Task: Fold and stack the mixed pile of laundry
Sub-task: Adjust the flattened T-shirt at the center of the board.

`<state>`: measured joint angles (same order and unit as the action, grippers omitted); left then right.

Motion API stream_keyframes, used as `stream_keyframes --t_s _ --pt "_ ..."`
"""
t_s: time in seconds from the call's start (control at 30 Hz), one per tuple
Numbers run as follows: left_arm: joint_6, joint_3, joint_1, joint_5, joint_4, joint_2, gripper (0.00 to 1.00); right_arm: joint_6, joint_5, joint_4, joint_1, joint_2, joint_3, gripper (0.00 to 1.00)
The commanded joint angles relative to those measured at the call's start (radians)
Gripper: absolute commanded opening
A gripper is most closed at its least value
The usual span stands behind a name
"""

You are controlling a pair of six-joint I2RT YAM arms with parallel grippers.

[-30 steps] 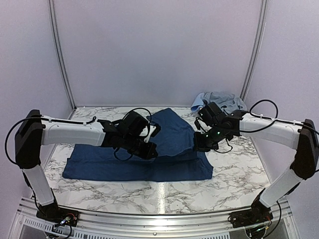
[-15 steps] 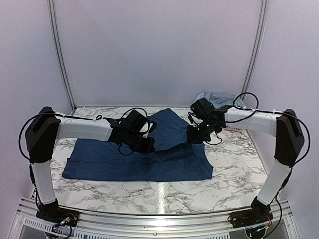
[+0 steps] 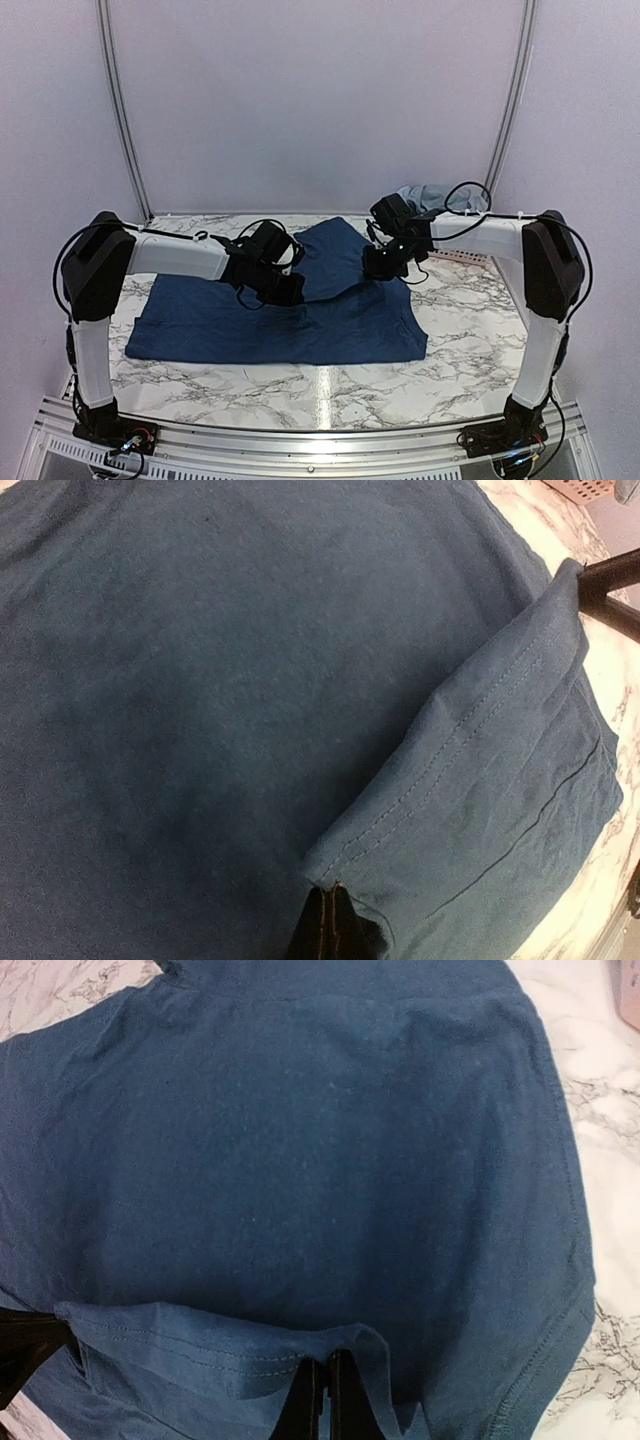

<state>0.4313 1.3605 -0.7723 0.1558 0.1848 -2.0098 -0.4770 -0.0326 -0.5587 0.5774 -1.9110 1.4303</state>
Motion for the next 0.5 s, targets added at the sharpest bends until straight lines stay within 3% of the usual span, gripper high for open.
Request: stream_keyframes --t_s 0.0,0.13,0.2,0.23,0.33,0.47 --pt "0.030 -0.017 0.019 -0.004 -0.028 0.000 0.00 0.029 -0.027 0.050 -0.011 -0.041 0.073 0.00" --pt "0.070 -0.038 0.040 -0.037 -0.030 0.008 0.00 0.036 -0.013 0.044 -0.025 -0.066 0.091 0.00" --pt "0.106 -0.055 0.065 -0.059 -0.030 0.020 0.11 0.030 -0.007 0.039 -0.046 -0.071 0.098 0.00" --pt "0.127 -0.069 0.082 -0.070 -0.031 0.032 0.22 0.029 -0.005 0.035 -0.057 -0.069 0.102 0.01" --pt "0.160 -0.122 0.127 -0.085 -0.045 0.086 0.49 0.035 0.002 0.031 -0.082 -0.040 0.097 0.35" --pt "0.109 -0.169 0.146 -0.097 -0.048 0.167 0.63 0.074 -0.029 0.018 -0.086 0.023 0.067 0.51"
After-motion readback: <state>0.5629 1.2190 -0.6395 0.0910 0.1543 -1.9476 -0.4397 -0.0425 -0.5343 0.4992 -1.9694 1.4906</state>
